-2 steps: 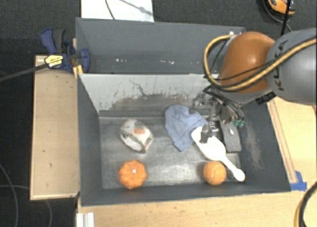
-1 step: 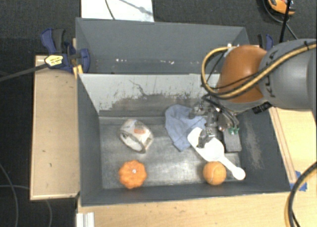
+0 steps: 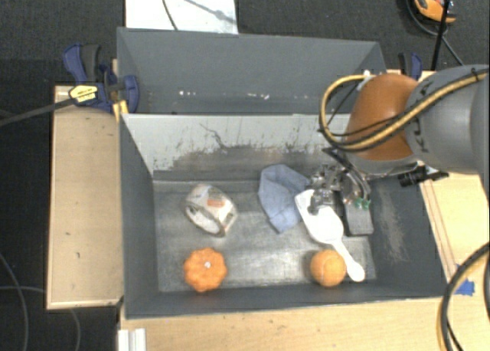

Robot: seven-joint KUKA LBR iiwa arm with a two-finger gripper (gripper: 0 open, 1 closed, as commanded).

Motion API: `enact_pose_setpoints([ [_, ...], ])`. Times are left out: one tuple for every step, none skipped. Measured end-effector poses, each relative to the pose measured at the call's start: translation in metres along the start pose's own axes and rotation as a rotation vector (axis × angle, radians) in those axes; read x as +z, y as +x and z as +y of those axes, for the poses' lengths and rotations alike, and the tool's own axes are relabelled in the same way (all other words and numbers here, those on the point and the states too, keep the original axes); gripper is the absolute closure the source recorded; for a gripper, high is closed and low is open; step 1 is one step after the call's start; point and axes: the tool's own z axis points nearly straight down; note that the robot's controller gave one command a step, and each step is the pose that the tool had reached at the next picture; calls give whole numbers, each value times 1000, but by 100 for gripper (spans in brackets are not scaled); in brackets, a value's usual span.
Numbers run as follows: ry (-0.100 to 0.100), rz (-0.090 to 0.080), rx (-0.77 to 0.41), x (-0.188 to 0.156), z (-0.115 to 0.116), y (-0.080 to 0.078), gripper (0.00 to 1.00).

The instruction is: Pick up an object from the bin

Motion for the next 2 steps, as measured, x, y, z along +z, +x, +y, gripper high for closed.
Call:
enact_pose_setpoints([
  [0, -1, -1, 0, 0, 0, 100],
  [-1, 10, -51, -135, 18, 10, 100],
])
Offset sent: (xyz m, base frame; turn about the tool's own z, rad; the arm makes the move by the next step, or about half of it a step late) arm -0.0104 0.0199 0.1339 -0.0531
